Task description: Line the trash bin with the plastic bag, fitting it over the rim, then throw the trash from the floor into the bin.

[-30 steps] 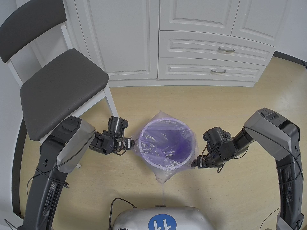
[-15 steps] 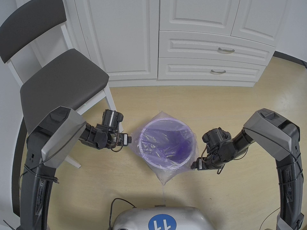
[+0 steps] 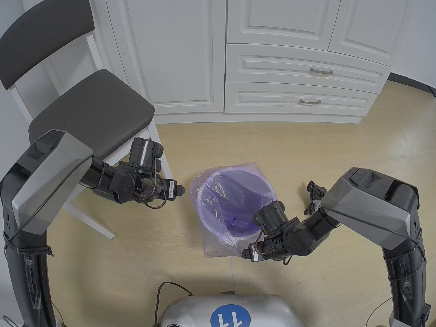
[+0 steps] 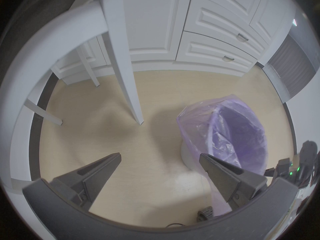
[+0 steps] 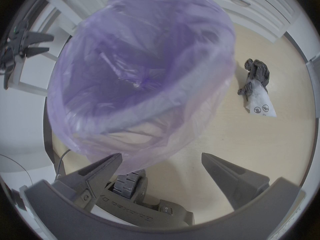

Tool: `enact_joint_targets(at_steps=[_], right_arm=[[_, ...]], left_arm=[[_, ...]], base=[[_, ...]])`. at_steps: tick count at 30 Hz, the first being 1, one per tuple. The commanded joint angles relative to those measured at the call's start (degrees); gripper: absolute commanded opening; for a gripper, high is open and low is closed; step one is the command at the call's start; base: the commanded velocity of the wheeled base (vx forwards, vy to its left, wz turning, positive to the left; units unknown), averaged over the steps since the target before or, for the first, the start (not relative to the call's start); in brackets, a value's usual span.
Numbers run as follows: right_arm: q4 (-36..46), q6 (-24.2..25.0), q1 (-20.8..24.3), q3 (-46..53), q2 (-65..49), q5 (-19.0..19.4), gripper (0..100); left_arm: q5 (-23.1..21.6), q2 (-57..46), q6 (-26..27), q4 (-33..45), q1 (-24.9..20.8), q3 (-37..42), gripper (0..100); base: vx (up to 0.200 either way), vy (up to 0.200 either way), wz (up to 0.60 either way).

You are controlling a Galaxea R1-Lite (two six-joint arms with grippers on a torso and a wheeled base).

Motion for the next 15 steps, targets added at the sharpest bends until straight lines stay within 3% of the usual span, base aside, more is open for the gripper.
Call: enact_joint_targets(at_steps=[1, 8, 15], right_arm=[[-1.9, 0.3, 3.0, 0.6, 1.0, -1.3, 100], [-7.7, 5.5, 4.0, -1.4, 2.8, -1.6, 100], [-11.5, 11.0, 6.8, -3.0, 3.4, -1.6, 100]], left_arm=[[0.0, -3.2, 0.0, -0.1, -0.2, 1.1, 100], [-0.3, -2.9, -0.1, -0.4, -1.2, 2.0, 100], [-0.2, -2.6, -0.2, -6.6, -3.8, 5.6, 100]], base=[[0.0, 0.0, 0.0], [0.0, 0.0, 0.0], [0.0, 0.0, 0.0]])
